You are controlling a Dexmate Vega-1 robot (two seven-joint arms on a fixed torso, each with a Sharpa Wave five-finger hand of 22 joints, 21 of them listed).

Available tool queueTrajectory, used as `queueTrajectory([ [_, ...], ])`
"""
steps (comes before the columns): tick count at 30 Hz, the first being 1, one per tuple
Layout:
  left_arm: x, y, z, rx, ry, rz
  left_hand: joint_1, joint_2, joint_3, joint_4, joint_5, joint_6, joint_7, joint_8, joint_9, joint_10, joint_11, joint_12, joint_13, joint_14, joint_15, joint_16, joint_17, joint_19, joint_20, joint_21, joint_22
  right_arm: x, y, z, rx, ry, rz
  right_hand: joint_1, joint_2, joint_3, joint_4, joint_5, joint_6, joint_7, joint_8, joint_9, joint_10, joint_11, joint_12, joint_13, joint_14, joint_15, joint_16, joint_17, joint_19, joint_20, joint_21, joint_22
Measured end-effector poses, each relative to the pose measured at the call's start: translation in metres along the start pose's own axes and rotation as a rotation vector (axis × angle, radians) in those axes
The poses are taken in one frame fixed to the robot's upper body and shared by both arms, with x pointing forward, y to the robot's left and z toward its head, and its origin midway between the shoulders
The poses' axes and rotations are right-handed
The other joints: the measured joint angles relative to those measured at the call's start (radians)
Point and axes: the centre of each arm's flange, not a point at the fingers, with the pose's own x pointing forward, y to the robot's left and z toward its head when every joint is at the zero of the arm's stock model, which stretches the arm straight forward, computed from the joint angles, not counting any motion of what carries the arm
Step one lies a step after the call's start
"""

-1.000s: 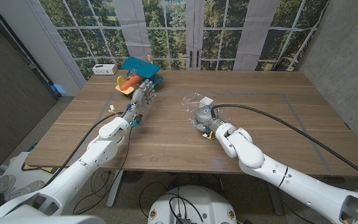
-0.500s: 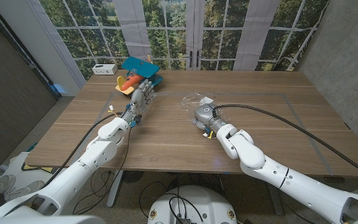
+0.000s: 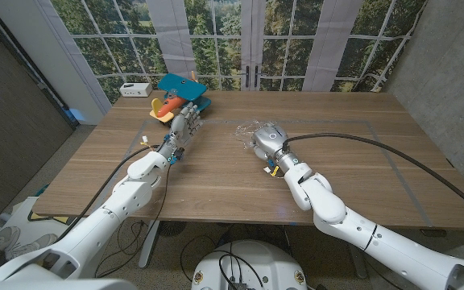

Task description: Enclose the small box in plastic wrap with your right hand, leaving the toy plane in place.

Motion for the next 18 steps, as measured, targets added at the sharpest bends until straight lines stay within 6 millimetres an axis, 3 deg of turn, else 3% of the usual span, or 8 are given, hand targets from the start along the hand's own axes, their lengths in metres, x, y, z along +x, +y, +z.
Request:
queueTrajectory([
  [14, 0.004, 0.001, -0.001, -0.001, 0.004, -0.003, 0.0, 0.0, 0.0, 0.0, 0.0, 0.0, 0.0, 0.0, 0.0, 0.0, 0.0, 0.0, 0.0, 0.0, 0.0, 0.0, 0.0, 0.0, 0.0, 0.0, 0.0, 0.003, -0.005, -0.007, -0.013, 0.035, -0.084, 0.008, -0.003, 0.008, 0.0, -0.007, 0.003, -0.003, 0.0, 0.001, 0.003, -0.008, 0.0, 0.005, 0.0, 0.0, -0.005, 0.004, 0.0, 0.0, 0.0, 0.0],
  [18, 0.004, 0.001, -0.001, -0.001, 0.006, -0.004, 0.0, 0.0, 0.0, 0.0, 0.0, 0.0, 0.0, 0.0, 0.0, 0.0, 0.0, 0.0, 0.0, 0.0, 0.0, 0.0, 0.0, 0.0, 0.0, 0.0, 0.0, 0.016, -0.007, -0.012, -0.022, 0.052, -0.089, 0.008, -0.003, 0.009, 0.001, -0.007, 0.003, -0.003, 0.0, 0.001, -0.001, -0.011, 0.0, 0.005, -0.004, 0.004, -0.012, 0.002, -0.004, 0.004, 0.0, 0.0],
])
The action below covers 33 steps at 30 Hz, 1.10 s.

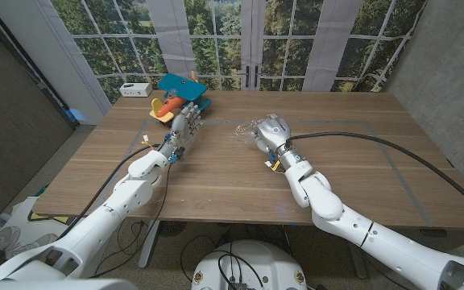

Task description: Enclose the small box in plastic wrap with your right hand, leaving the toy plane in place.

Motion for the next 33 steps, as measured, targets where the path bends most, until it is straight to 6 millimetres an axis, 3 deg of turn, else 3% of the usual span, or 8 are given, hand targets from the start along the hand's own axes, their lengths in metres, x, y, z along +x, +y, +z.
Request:
queueTrajectory([
  [5, 0.0, 0.001, 0.0, 0.001, 0.001, 0.0, 0.0, 0.0, 0.0, 0.0, 0.0, 0.0, 0.0, 0.0, 0.0, 0.0, 0.0, 0.0, 0.0, 0.0, 0.0, 0.0, 0.0, 0.0, 0.0, 0.0, 0.0, 0.004, 0.003, -0.003, 0.005, 0.016, 0.025, 0.0, 0.0, 0.004, 0.004, -0.006, 0.0, 0.0, -0.002, 0.0, 0.0, 0.0, 0.0, 0.005, -0.009, 0.001, -0.004, 0.0, -0.009, 0.001, 0.0, 0.0],
  [8, 0.0, 0.001, -0.002, 0.001, 0.007, -0.002, 0.0, 0.0, 0.0, 0.0, 0.0, 0.0, 0.0, 0.0, 0.0, 0.0, 0.0, 0.0, 0.0, 0.0, 0.0, 0.0, 0.0, 0.0, 0.0, 0.0, 0.0, 0.02, 0.006, -0.008, 0.002, 0.037, 0.036, 0.0, 0.0, 0.004, 0.004, -0.007, -0.003, -0.002, -0.002, 0.0, -0.002, 0.002, 0.0, 0.004, -0.009, 0.001, -0.004, 0.0, -0.009, 0.001, 0.0, 0.0],
  [18, 0.0, 0.002, -0.003, 0.001, 0.013, -0.002, 0.0, 0.0, 0.0, 0.0, 0.0, 0.0, 0.0, 0.0, 0.0, 0.0, 0.0, 0.0, 0.0, 0.0, 0.0, 0.0, 0.0, 0.0, 0.0, 0.0, 0.0, 0.037, 0.014, -0.021, 0.012, 0.094, 0.068, 0.0, 0.0, 0.007, 0.007, -0.008, -0.004, -0.004, -0.003, 0.0, -0.007, 0.0, 0.0, 0.004, -0.011, 0.0, -0.008, 0.002, -0.014, 0.007, 0.0, 0.0],
  [33, 0.004, -0.001, -0.003, 0.005, 0.019, -0.011, 0.005, 0.005, 0.0, 0.0, 0.0, 0.0, 0.0, 0.0, 0.0, 0.0, 0.0, 0.0, 0.0, 0.0, 0.0, 0.0, 0.0, 0.0, 0.0, -0.007, 0.0, 0.046, 0.018, -0.048, 0.04, 0.208, 0.056, 0.0, 0.0, 0.007, 0.007, -0.009, -0.005, -0.004, 0.004, -0.001, -0.007, 0.0, 0.0, 0.009, -0.011, 0.0, -0.008, 0.003, -0.014, 0.007, 0.0, 0.0],
])
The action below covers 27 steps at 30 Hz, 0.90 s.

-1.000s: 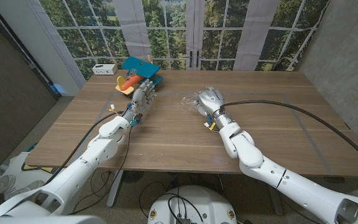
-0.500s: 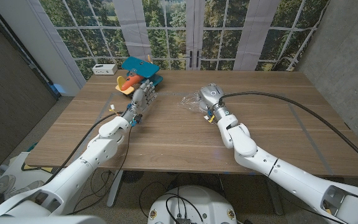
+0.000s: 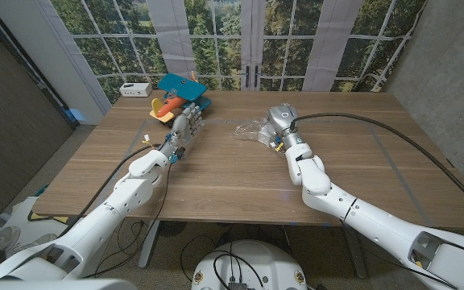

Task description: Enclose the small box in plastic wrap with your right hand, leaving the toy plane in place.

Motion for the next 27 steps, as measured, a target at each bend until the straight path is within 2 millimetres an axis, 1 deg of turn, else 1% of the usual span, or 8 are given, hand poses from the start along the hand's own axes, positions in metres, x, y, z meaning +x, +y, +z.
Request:
queueTrajectory([
  [4, 0.001, -0.001, 0.0, 0.0, 0.0, -0.001, 0.0, 0.0, 0.0, 0.0, 0.0, 0.0, 0.0, 0.0, 0.0, 0.0, 0.0, 0.0, 0.0, 0.0, 0.0, 0.0, 0.0, 0.0, 0.0, 0.0, 0.0, 0.0, 0.002, -0.003, 0.01, 0.018, 0.011, 0.0, 0.0, 0.004, 0.004, 0.0, 0.0, 0.0, 0.0, 0.0, 0.0, 0.0, 0.0, 0.0, 0.0, 0.0, -0.004, 0.004, 0.0, 0.0, 0.0, 0.0],
  [8, 0.001, -0.001, 0.0, 0.002, 0.001, -0.002, 0.0, 0.0, 0.0, 0.0, 0.0, 0.0, 0.0, 0.0, 0.0, 0.0, 0.0, 0.0, 0.0, 0.0, 0.0, 0.0, 0.0, 0.0, 0.0, 0.0, 0.0, 0.006, 0.004, -0.008, -0.002, 0.03, 0.035, 0.0, 0.0, 0.004, 0.004, -0.005, -0.002, 0.002, 0.0, 0.001, 0.0, 0.0, 0.0, 0.0, 0.0, 0.0, -0.004, 0.005, 0.0, 0.0, 0.0, 0.005],
  [18, 0.002, -0.005, 0.003, 0.006, -0.004, -0.002, 0.0, 0.0, 0.0, 0.0, 0.0, 0.0, 0.0, 0.0, 0.0, 0.0, 0.0, 0.0, 0.0, -0.004, 0.004, 0.0, 0.0, 0.0, 0.0, 0.0, 0.0, 0.012, 0.019, -0.009, -0.059, 0.012, 0.132, 0.0, 0.0, 0.004, 0.004, -0.006, -0.002, 0.002, 0.0, 0.002, 0.0, 0.0, 0.0, 0.0, -0.003, 0.004, -0.004, 0.005, 0.0, 0.0, 0.0, 0.005],
  [20, 0.001, -0.005, 0.003, 0.007, -0.004, -0.001, 0.0, 0.0, 0.0, 0.0, 0.0, 0.0, 0.0, 0.0, 0.0, 0.0, 0.0, 0.0, 0.0, -0.004, 0.004, 0.0, 0.0, 0.0, 0.0, 0.0, 0.0, 0.013, 0.021, -0.009, -0.068, 0.009, 0.146, 0.0, 0.0, 0.004, 0.004, -0.006, -0.014, -0.003, 0.0, 0.002, 0.0, 0.0, -0.003, 0.0, -0.004, 0.003, -0.01, 0.005, -0.004, 0.004, 0.0, 0.005],
  [21, 0.001, -0.005, 0.003, 0.008, -0.004, -0.001, 0.0, 0.0, 0.0, 0.0, 0.0, 0.0, 0.0, 0.0, 0.0, 0.0, 0.0, 0.0, 0.0, -0.004, 0.004, 0.0, 0.0, 0.0, 0.0, 0.0, 0.0, 0.013, 0.022, -0.009, -0.07, 0.008, 0.151, -0.001, -0.001, 0.004, 0.004, -0.006, -0.027, -0.009, -0.002, 0.004, -0.007, 0.007, -0.008, 0.0, -0.01, 0.002, -0.015, 0.004, -0.004, 0.004, 0.0, 0.005],
  [22, 0.001, -0.005, 0.003, 0.008, -0.003, 0.0, 0.0, 0.0, 0.0, 0.0, 0.0, 0.0, 0.0, 0.0, 0.0, 0.0, 0.0, 0.0, 0.0, -0.004, 0.004, 0.0, 0.0, 0.0, 0.0, 0.0, 0.0, 0.014, 0.023, -0.009, -0.075, 0.005, 0.158, -0.009, -0.008, 0.005, 0.005, -0.006, -0.052, -0.018, -0.011, 0.006, -0.027, 0.007, -0.018, -0.001, -0.021, 0.004, -0.023, 0.001, -0.008, 0.008, 0.0, 0.005],
  [24, 0.001, -0.006, 0.004, 0.009, -0.003, 0.001, 0.0, 0.0, 0.0, 0.0, 0.0, 0.0, 0.0, 0.0, 0.0, 0.0, 0.0, 0.0, 0.0, -0.004, 0.004, 0.0, 0.0, 0.0, 0.0, 0.0, 0.0, 0.014, 0.024, -0.009, -0.082, 0.003, 0.166, -0.02, -0.02, 0.005, 0.011, -0.005, -0.118, -0.04, -0.043, 0.002, -0.064, 0.012, -0.041, -0.007, -0.041, 0.008, -0.04, -0.006, -0.011, 0.018, 0.0, 0.005],
  [27, 0.0, -0.006, 0.004, 0.011, -0.003, 0.002, 0.0, 0.0, 0.0, 0.0, 0.0, 0.0, 0.0, 0.0, 0.0, 0.0, 0.0, 0.0, 0.0, -0.004, 0.004, 0.0, 0.0, 0.0, 0.0, 0.0, 0.0, 0.014, 0.027, -0.009, -0.091, -0.001, 0.18, -0.031, -0.03, 0.004, 0.012, -0.004, -0.19, -0.061, -0.077, -0.005, -0.105, 0.011, -0.066, -0.014, -0.06, 0.012, -0.058, -0.012, -0.015, 0.022, 0.0, 0.003],
])
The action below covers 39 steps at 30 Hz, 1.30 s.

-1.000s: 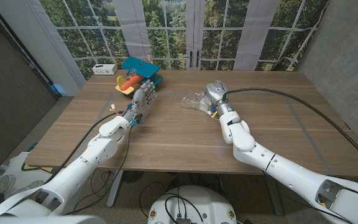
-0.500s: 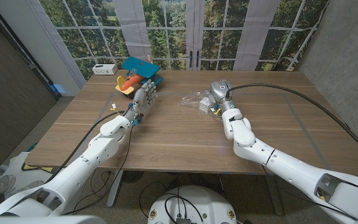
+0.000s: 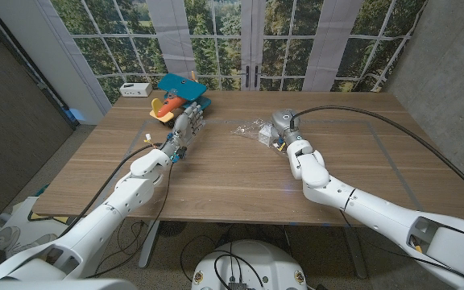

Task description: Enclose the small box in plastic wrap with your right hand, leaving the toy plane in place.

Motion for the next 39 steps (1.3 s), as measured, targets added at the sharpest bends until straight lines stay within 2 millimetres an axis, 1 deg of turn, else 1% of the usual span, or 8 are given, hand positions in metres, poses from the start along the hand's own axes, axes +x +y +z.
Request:
queueTrajectory([
  [3, 0.0, -0.001, 0.001, 0.001, -0.001, 0.0, 0.0, 0.0, 0.0, 0.0, 0.0, 0.0, 0.0, 0.0, 0.0, 0.0, 0.0, 0.0, 0.0, 0.0, 0.0, 0.0, 0.0, 0.0, 0.0, -0.001, 0.0, 0.0, 0.001, 0.0, -0.007, -0.001, 0.005, -0.009, -0.009, -0.004, 0.003, 0.0, -0.065, -0.019, -0.032, -0.002, -0.034, 0.002, -0.02, -0.004, -0.012, 0.002, -0.005, -0.004, -0.001, 0.001, -0.005, 0.0],
  [7, 0.0, -0.001, 0.001, 0.002, -0.001, 0.0, 0.0, 0.0, 0.0, 0.0, 0.0, 0.0, 0.0, 0.0, 0.0, 0.0, 0.0, 0.0, 0.0, 0.0, 0.0, 0.0, 0.0, 0.0, 0.0, -0.004, 0.0, 0.001, 0.0, -0.001, -0.014, 0.002, 0.007, -0.024, -0.024, -0.014, 0.005, 0.001, -0.135, -0.025, -0.068, -0.006, -0.077, 0.005, -0.044, -0.008, -0.034, 0.005, -0.025, -0.009, -0.009, 0.009, -0.005, -0.001],
  [10, 0.001, -0.002, 0.001, 0.003, 0.0, -0.001, 0.0, 0.0, 0.0, 0.0, 0.0, 0.0, 0.0, 0.0, 0.0, 0.0, 0.0, 0.0, 0.0, 0.0, 0.0, 0.0, 0.0, 0.0, 0.0, -0.004, 0.0, 0.0, 0.0, -0.003, -0.016, 0.008, 0.006, -0.033, -0.033, -0.018, 0.01, 0.001, -0.164, -0.025, -0.08, -0.007, -0.097, 0.009, -0.05, -0.012, -0.041, 0.006, -0.027, -0.013, -0.012, 0.012, -0.008, 0.0],
  [15, 0.002, -0.003, 0.001, 0.002, -0.002, -0.002, 0.0, 0.0, -0.001, -0.007, 0.0, 0.0, 0.0, 0.0, 0.0, 0.0, 0.0, 0.0, 0.0, 0.0, 0.0, 0.0, 0.0, 0.0, 0.0, -0.004, 0.0, 0.0, -0.003, -0.004, -0.011, 0.019, -0.014, -0.061, -0.02, -0.02, 0.025, 0.001, -0.167, -0.025, -0.087, -0.007, -0.101, 0.012, -0.058, -0.012, -0.042, 0.007, -0.032, -0.014, -0.012, 0.012, -0.008, 0.0],
  [19, 0.003, -0.003, 0.001, 0.002, -0.002, -0.003, 0.0, 0.0, -0.001, -0.007, 0.0, 0.0, 0.0, 0.0, 0.0, 0.0, 0.0, 0.0, 0.0, 0.004, 0.004, 0.0, 0.0, 0.0, 0.0, -0.004, 0.0, -0.002, -0.006, -0.007, 0.01, 0.035, -0.037, -0.089, 0.008, -0.022, 0.05, 0.001, -0.172, -0.02, -0.088, -0.007, -0.101, 0.013, -0.058, -0.016, -0.042, 0.007, -0.034, -0.012, -0.014, 0.014, -0.008, 0.0],
  [30, 0.004, -0.001, 0.001, 0.002, -0.002, -0.002, 0.004, 0.004, -0.001, -0.007, 0.0, -0.004, -0.004, 0.0, 0.0, 0.0, 0.0, 0.0, 0.0, 0.004, 0.004, 0.0, 0.0, 0.0, 0.0, -0.004, 0.0, -0.011, -0.021, -0.014, 0.11, 0.078, -0.189, -0.099, 0.018, -0.015, 0.059, -0.004, -0.138, 0.005, -0.086, -0.007, -0.071, 0.036, -0.057, -0.016, -0.019, 0.003, -0.04, -0.027, -0.002, 0.021, -0.008, 0.0],
  [35, 0.005, -0.001, 0.001, 0.003, -0.005, -0.004, 0.004, 0.004, -0.001, -0.007, 0.0, -0.004, -0.004, 0.0, 0.0, 0.0, 0.0, 0.0, 0.0, 0.004, 0.004, 0.0, 0.0, 0.0, 0.0, -0.004, 0.0, -0.019, -0.028, -0.013, 0.163, 0.067, -0.269, -0.103, 0.022, 0.004, 0.049, -0.008, -0.041, 0.016, -0.051, -0.005, 0.034, 0.038, -0.009, -0.01, 0.047, -0.005, -0.019, -0.021, 0.026, 0.01, 0.0, 0.0],
  [39, 0.006, 0.0, 0.001, 0.002, -0.006, -0.004, 0.004, 0.004, -0.001, -0.007, 0.0, -0.004, -0.004, 0.0, 0.0, 0.0, 0.0, 0.0, 0.0, 0.004, 0.004, 0.0, 0.0, 0.0, 0.0, -0.004, 0.0, -0.025, -0.033, -0.009, 0.188, 0.039, -0.319, -0.102, 0.021, 0.013, 0.04, -0.008, 0.006, 0.017, -0.035, -0.004, 0.066, 0.039, 0.006, -0.004, 0.057, -0.012, -0.019, -0.015, 0.038, 0.008, 0.001, 0.0],
])
